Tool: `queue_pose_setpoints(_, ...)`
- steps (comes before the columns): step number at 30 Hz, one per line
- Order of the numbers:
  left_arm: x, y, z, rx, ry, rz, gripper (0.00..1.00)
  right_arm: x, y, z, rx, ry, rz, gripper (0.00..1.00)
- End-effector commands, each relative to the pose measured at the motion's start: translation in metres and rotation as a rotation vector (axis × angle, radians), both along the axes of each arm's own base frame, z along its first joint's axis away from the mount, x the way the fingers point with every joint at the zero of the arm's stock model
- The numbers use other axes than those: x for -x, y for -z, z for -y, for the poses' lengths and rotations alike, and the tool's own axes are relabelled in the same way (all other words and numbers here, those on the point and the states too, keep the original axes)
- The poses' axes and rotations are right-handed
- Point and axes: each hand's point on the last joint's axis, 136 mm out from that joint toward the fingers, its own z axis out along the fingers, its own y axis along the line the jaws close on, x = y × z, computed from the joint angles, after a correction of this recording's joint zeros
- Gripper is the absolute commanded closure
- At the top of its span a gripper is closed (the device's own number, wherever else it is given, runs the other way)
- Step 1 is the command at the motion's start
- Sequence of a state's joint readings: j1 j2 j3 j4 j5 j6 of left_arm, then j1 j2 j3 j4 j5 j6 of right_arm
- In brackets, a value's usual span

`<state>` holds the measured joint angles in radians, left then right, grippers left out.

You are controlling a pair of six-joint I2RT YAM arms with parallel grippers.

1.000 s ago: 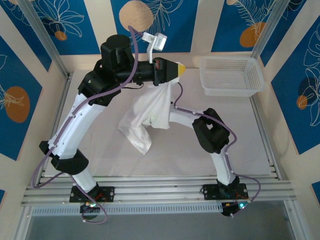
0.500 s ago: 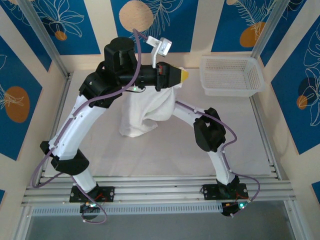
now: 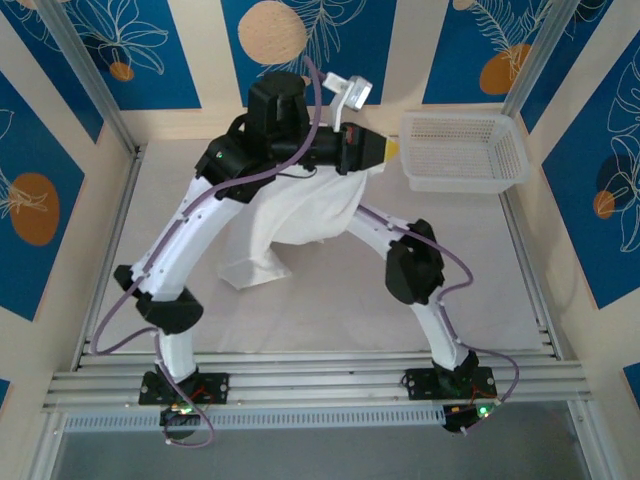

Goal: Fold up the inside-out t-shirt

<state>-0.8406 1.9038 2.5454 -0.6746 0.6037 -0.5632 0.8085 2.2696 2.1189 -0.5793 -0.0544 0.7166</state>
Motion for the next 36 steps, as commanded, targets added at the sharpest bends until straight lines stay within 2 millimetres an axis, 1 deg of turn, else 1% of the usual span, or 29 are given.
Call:
queue_pose_setpoints(1,0.031,-0.053,-0.005,0.145,0.107,0.051,1.00,0.013,0.088,0.012,0.238,-0.037,-0.095,1.00)
queue_pose_setpoints(2,0.031,-0.053,-0.003,0.147,0.110,0.046,1.00,0.014,0.100,0.014,0.284,-0.051,-0.098,1.00)
queue_pose_setpoints(4,0.031,-0.050,-0.005,0.133,0.099,0.060,1.00,0.019,0.117,0.018,0.363,-0.081,-0.101,0.98)
queue_pose_setpoints(5,0.031,-0.048,-0.006,0.117,0.087,0.075,1.00,0.022,0.123,0.021,0.399,-0.100,-0.100,0.97)
queue_pose_setpoints(7,0.033,-0.045,-0.011,0.093,0.071,0.098,1.00,0.029,0.127,0.027,0.460,-0.133,-0.080,0.93)
queue_pose_setpoints(8,0.033,-0.044,-0.014,0.084,0.063,0.112,1.00,0.031,0.128,0.032,0.495,-0.146,-0.062,0.88)
queue_pose_setpoints(10,0.034,-0.042,-0.020,0.060,0.041,0.135,1.00,0.032,0.126,0.045,0.564,-0.155,-0.034,0.65)
queue_pose_setpoints(13,0.033,-0.036,-0.027,0.024,0.011,0.160,1.00,0.031,0.130,0.071,0.683,-0.167,-0.008,0.23)
queue_pose_setpoints(14,0.035,-0.035,-0.028,0.021,0.010,0.164,1.00,0.030,0.135,0.080,0.725,-0.177,-0.002,0.15)
queue_pose_setpoints(15,0.035,-0.035,-0.029,0.022,0.010,0.166,1.00,0.031,0.140,0.085,0.750,-0.188,-0.007,0.13)
queue_pose_setpoints(17,0.040,-0.038,-0.030,0.032,0.015,0.173,1.00,0.033,0.156,0.095,0.780,-0.202,-0.042,0.11)
queue_pose_setpoints(19,0.048,-0.046,-0.032,0.054,0.031,0.185,1.00,0.035,0.172,0.101,0.803,-0.199,-0.068,0.11)
queue_pose_setpoints(21,0.057,-0.059,-0.036,0.091,0.047,0.205,1.00,0.037,0.189,0.105,0.828,-0.189,-0.097,0.12)
queue_pose_setpoints(25,0.077,-0.085,-0.050,0.152,0.072,0.239,1.00,0.046,0.214,0.109,0.871,-0.200,-0.158,0.12)
queue_pose_setpoints(27,0.083,-0.092,-0.057,0.167,0.066,0.252,1.00,0.045,0.219,0.112,0.899,-0.192,-0.178,0.13)
queue_pose_setpoints(28,0.085,-0.095,-0.061,0.170,0.062,0.259,1.00,0.044,0.219,0.112,0.899,-0.196,-0.178,0.15)
queue_pose_setpoints(29,0.088,-0.096,-0.064,0.170,0.057,0.268,1.00,0.044,0.218,0.112,0.895,-0.197,-0.181,0.19)
queue_pose_setpoints(31,0.092,-0.099,-0.069,0.168,0.046,0.282,1.00,0.042,0.218,0.113,0.908,-0.205,-0.178,0.34)
queue_pose_setpoints(32,0.093,-0.099,-0.073,0.164,0.040,0.291,1.00,0.043,0.219,0.113,0.904,-0.215,-0.184,0.46)
queue_pose_setpoints(33,0.095,-0.098,-0.075,0.155,0.033,0.298,1.00,0.045,0.218,0.111,0.889,-0.224,-0.193,0.63)
queue_pose_setpoints(34,0.095,-0.096,-0.078,0.145,0.024,0.302,1.00,0.045,0.217,0.110,0.867,-0.226,-0.207,0.78)
queue_pose_setpoints(35,0.094,-0.093,-0.080,0.128,0.009,0.310,1.00,0.046,0.214,0.107,0.833,-0.227,-0.219,0.88)
queue_pose_setpoints(36,0.092,-0.088,-0.083,0.105,-0.014,0.318,1.00,0.047,0.208,0.102,0.796,-0.231,-0.219,0.94)
